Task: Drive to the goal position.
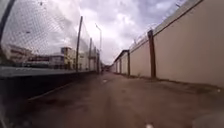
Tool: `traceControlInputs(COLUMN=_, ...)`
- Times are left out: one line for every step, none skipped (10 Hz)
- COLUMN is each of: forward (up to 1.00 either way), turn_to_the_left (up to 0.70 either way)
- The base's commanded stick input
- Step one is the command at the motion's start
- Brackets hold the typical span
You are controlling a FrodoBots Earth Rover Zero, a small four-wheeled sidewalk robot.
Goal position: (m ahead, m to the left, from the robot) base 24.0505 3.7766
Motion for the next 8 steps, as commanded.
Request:
traceControlInputs(forward=0.70, turn_to_the_left=-0.28)
traceControlInputs(forward=0.70, turn_to_the_left=-0.28)
traceControlInputs(forward=0.70, turn_to_the_left=-0.28)
traceControlInputs(forward=0.70, turn_to_the_left=-0.28)
traceControlInputs(forward=0.70, turn_to_the_left=-0.28)
traceControlInputs(forward=0.70, turn_to_the_left=-0.28)
traceControlInputs(forward=0.70, turn_to_the_left=-0.28)
traceControlInputs(forward=0.70, turn_to_the_left=-0.23)
